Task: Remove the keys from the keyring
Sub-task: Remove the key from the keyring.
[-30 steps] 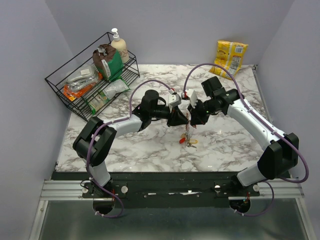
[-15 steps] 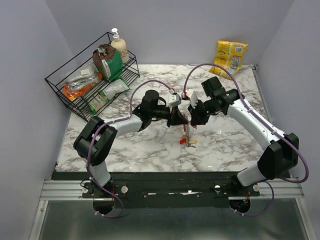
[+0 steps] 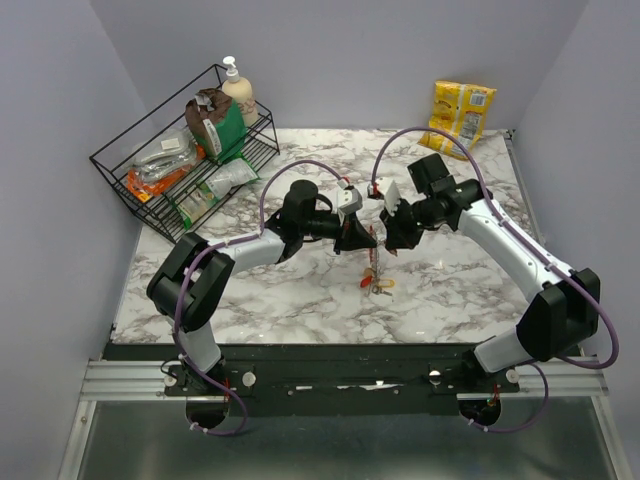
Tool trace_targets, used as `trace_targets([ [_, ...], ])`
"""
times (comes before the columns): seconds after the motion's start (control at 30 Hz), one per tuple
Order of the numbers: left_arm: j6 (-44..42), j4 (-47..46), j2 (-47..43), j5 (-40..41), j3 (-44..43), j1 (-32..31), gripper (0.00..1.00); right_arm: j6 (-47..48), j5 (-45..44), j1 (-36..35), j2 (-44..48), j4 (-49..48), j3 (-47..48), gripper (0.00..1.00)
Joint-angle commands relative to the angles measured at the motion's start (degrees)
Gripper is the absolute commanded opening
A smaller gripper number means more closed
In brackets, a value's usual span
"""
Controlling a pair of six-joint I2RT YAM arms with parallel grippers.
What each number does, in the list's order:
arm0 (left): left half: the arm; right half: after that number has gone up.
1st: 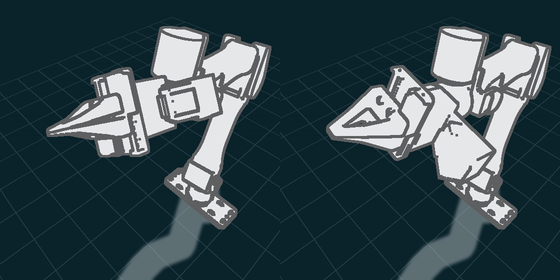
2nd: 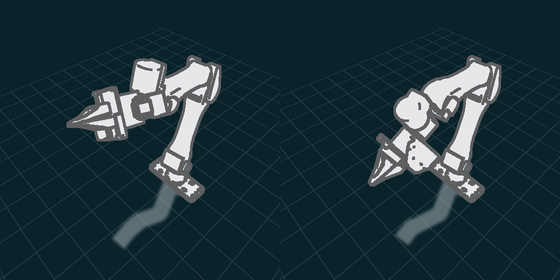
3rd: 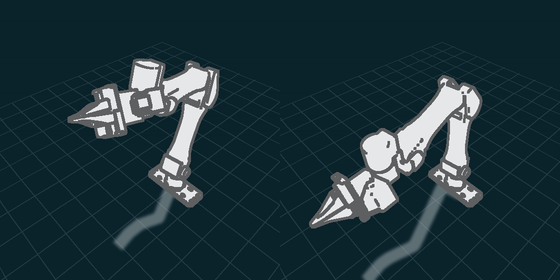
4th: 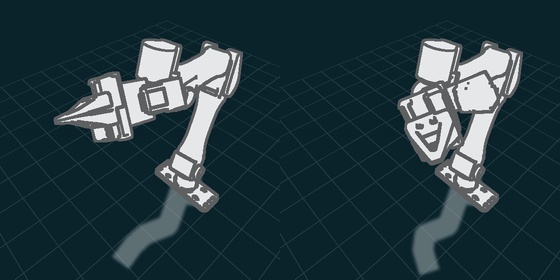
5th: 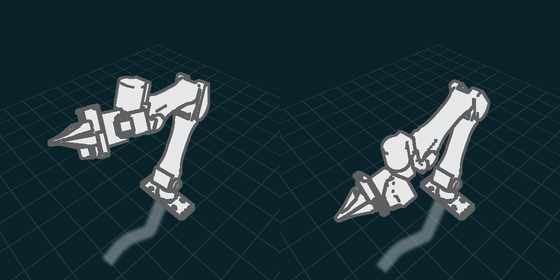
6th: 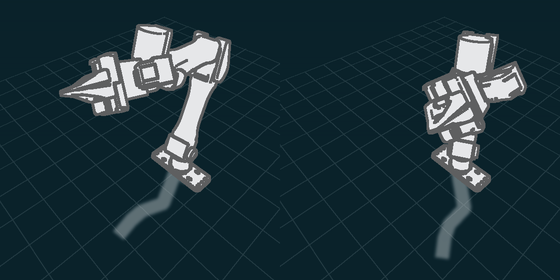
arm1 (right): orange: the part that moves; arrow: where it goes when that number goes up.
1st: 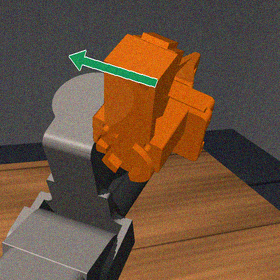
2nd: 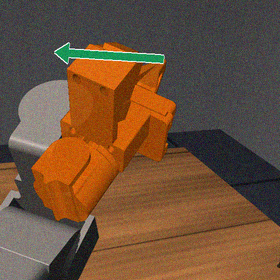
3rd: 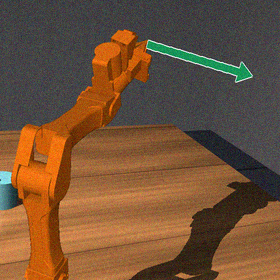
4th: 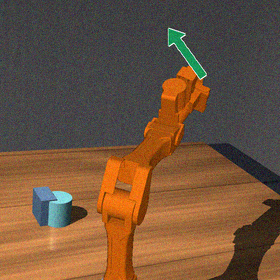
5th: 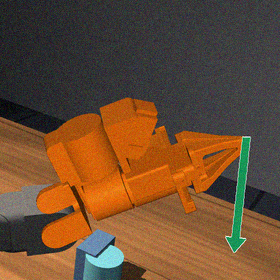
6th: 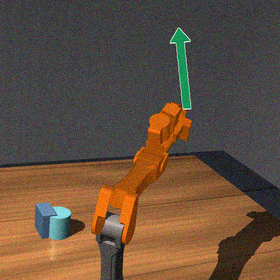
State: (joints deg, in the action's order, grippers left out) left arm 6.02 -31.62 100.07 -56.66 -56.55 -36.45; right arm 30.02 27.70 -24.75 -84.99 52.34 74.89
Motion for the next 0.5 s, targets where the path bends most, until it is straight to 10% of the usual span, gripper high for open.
trace_targets([
  [0.0, -0.40, -1.07, -1.90, -1.34, 1.10, -0.03, 0.00, -0.31, -1.16, 1.29, 1.41, -2.33, -0.80, 0.06],
  [0.47, 10.06, -13.47, -2.86, -2.40, 3.21, 1.11, 0.00, 0.65, -0.02, 1.29, -1.75, -3.29, -4.67, 0.06],
])
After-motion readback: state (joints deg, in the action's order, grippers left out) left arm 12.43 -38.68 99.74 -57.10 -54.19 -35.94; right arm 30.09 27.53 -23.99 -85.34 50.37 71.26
